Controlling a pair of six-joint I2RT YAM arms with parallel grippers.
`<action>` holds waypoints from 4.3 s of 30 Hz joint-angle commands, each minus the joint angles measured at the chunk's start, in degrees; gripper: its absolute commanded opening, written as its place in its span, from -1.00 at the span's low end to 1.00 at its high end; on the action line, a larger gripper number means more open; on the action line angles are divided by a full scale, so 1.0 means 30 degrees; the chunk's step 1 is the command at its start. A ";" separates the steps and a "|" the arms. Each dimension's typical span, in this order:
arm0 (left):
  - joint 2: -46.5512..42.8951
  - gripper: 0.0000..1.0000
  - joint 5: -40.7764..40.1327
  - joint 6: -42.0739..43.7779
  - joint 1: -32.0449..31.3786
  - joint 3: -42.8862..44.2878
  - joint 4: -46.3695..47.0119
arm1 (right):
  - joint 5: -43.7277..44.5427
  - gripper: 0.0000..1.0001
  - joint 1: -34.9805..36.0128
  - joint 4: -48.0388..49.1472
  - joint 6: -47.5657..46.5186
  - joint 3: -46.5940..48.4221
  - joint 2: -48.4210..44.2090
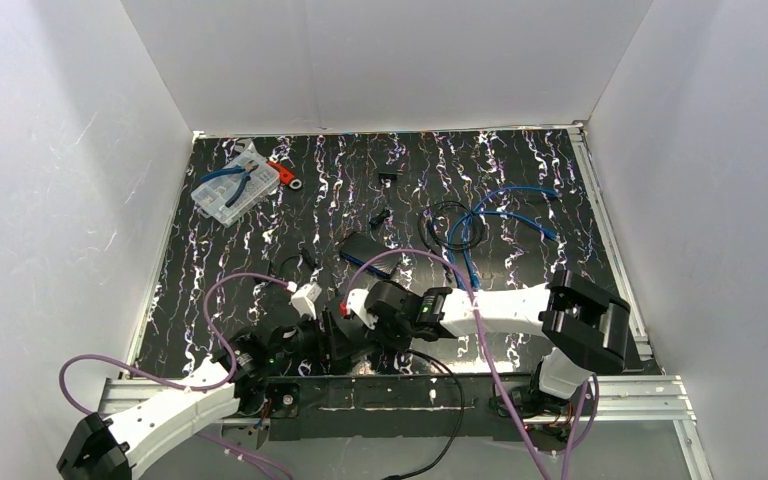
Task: Insert the plug into the switch port
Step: Insert the connector into the switch port.
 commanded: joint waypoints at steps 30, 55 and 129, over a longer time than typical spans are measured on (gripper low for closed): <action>-0.0169 0.13 -0.1789 0.0326 -0.0179 0.2054 -0.5565 | -0.2398 -0.97 0.1089 0.1720 -0.0926 -0.0849 -0.0206; 0.1001 0.12 -0.1566 0.0516 -0.0191 0.1973 -0.4608 | -0.2432 -0.97 0.0972 -0.1192 -0.1466 0.1377 0.1099; 0.5777 -0.29 0.1140 0.1602 -0.0180 0.2017 -0.0748 | -0.2809 -0.97 0.0627 0.0561 -0.3252 0.3198 0.1038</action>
